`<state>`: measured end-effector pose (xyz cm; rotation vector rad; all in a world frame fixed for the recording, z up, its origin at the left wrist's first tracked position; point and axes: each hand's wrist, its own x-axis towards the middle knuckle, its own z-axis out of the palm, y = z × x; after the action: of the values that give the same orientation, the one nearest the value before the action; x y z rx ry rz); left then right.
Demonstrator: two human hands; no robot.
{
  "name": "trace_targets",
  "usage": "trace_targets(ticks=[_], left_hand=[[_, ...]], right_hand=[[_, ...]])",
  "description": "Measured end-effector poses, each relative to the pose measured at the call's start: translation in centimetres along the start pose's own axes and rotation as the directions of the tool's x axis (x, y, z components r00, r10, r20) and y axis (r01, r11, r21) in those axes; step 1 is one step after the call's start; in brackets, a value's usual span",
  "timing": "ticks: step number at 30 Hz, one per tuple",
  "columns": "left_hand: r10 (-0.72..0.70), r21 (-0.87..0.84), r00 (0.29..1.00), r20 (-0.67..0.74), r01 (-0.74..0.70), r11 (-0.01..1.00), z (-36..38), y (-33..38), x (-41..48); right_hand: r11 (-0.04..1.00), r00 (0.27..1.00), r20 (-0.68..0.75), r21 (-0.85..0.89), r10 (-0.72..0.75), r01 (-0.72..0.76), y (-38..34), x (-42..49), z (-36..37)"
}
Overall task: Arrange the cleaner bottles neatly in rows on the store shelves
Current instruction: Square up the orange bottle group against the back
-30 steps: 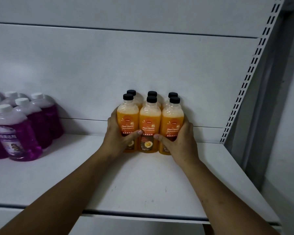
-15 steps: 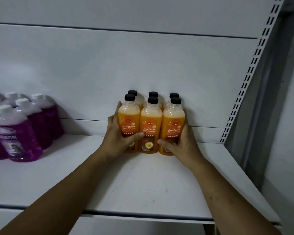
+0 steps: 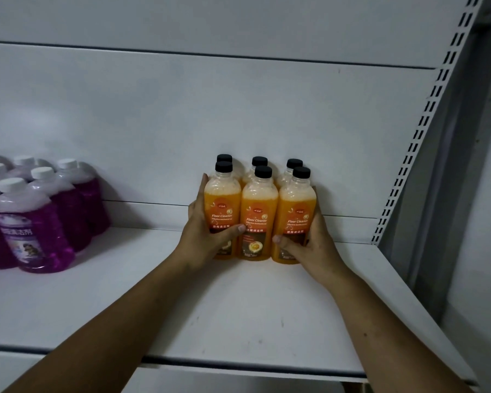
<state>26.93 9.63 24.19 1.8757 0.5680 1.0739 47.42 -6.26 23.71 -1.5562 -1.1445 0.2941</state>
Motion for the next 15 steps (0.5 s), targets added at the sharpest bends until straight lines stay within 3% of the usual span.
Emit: trace_targets(ticks=[5,15], left_hand=[[0.007,-0.016,1.0,0.016,-0.006,1.0,-0.31,-0.27,-0.15],[-0.006,-0.025,1.0,0.015,0.006,1.0,-0.3,-0.31,-0.15]], right_hand=[[0.999,1.0,0.027,-0.043,0.002,0.0,-0.05,-0.04,0.01],[0.984,0.998,-0.067,-0.178,-0.013,0.0,-0.28,-0.48,0.7]])
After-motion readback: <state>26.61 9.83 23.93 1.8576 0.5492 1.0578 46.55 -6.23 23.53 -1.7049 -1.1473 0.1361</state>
